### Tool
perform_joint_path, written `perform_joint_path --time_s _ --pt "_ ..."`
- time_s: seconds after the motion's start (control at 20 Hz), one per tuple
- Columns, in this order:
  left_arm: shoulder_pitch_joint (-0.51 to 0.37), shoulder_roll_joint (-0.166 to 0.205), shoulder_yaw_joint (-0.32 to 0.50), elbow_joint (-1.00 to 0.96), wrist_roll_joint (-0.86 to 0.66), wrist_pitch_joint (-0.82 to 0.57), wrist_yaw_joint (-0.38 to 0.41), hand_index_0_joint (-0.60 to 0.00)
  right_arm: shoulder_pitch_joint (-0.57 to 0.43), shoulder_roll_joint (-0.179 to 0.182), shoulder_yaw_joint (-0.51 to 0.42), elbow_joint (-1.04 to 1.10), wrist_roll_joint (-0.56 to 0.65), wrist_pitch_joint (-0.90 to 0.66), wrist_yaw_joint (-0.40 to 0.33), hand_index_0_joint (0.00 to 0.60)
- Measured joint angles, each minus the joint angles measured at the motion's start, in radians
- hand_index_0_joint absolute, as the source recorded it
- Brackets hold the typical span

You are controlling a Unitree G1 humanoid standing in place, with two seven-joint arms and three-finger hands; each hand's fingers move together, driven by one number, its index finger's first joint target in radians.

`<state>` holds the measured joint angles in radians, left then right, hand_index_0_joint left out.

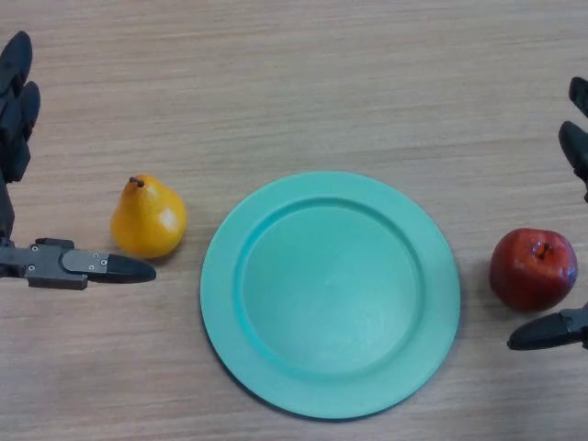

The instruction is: Pick up the yellow pear and place it on the plate

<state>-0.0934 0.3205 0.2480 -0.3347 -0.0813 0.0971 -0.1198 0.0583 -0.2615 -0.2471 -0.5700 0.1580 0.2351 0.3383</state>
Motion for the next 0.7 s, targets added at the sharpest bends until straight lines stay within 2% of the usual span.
perform_joint_path --time_s 0.45,0.6,0.7 --pt "0.0 0.0 0.0 0.036 -0.017 -0.017 0.001 0.0 0.006 0.003 0.0 0.0 0.0 0.0 0.0 0.0" --pt "-0.004 0.001 -0.001 0.112 -0.037 -0.06 0.0 0.0 0.009 0.004 0.0 -0.001 0.0 0.0 0.0 0.0" --pt "-0.038 0.008 -0.009 0.217 -0.03 -0.077 -0.005 0.0 0.018 0.009 -0.001 -0.001 0.0 0.0 0.0 0.0"
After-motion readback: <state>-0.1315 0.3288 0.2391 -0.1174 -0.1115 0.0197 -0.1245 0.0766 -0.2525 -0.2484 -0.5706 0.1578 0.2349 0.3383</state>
